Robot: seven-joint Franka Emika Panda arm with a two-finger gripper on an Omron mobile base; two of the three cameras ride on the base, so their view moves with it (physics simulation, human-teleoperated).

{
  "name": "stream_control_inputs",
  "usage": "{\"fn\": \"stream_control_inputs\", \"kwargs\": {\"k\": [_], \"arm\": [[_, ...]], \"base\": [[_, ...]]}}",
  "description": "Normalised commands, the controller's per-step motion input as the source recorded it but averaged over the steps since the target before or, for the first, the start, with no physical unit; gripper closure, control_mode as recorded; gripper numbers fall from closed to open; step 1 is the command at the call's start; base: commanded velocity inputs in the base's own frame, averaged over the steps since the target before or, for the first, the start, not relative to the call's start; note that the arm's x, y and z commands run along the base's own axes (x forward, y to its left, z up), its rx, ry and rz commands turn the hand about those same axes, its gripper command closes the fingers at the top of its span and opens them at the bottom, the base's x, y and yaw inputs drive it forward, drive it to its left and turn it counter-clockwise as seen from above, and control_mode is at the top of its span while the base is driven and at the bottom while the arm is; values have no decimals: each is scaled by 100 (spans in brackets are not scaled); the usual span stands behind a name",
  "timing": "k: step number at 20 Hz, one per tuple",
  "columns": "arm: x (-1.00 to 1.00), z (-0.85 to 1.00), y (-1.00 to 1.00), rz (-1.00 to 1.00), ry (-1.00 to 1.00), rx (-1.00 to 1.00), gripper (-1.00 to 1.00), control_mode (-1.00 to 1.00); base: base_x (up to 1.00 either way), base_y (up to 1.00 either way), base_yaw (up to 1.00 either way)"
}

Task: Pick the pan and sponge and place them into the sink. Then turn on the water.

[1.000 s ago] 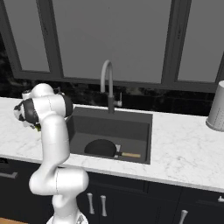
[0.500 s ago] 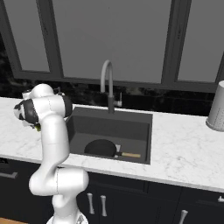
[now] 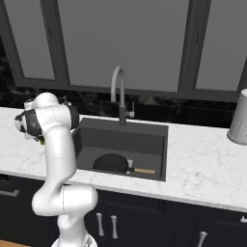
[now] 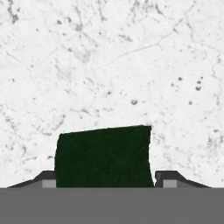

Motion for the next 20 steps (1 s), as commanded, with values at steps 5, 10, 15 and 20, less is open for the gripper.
{"fn": "stream_control_inputs", "kwargs": {"k": [5,10,15,20], "arm": [[0,0,0,0,0,0,100,-100],[0,15,-27,0,0,6,100,-100],[0,35,-59,-4,0,1,100,-100],[0,7,-73,-9,2,0,100,-100]], "base": [[0,0,0],[0,0,0],[0,0,0],[0,0,0]]}}
